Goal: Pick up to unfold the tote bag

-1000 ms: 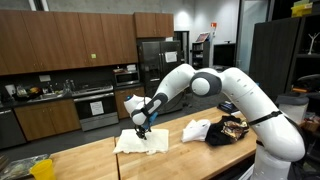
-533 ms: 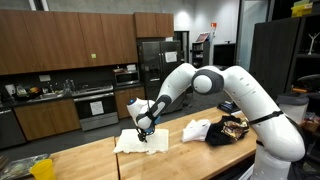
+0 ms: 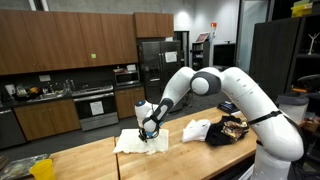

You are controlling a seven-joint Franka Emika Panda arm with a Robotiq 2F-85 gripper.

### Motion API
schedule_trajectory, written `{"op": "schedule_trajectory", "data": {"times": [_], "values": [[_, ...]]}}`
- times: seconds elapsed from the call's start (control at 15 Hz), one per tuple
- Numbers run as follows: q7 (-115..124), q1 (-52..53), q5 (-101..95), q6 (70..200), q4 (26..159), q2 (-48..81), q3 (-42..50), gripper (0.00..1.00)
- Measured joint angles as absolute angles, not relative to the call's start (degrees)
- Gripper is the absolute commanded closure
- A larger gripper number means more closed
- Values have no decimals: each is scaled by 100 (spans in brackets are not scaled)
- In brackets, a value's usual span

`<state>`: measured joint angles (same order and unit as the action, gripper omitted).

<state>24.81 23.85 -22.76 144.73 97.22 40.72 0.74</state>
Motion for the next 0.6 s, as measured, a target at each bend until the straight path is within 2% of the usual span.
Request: {"op": "schedule_trajectory", "data": {"times": [0.27,0.6], "values": [[2544,2379,-1996,14762,9755,4072,187,99],[2571,2365,-1763,14861,9754,4072,240,100]]}}
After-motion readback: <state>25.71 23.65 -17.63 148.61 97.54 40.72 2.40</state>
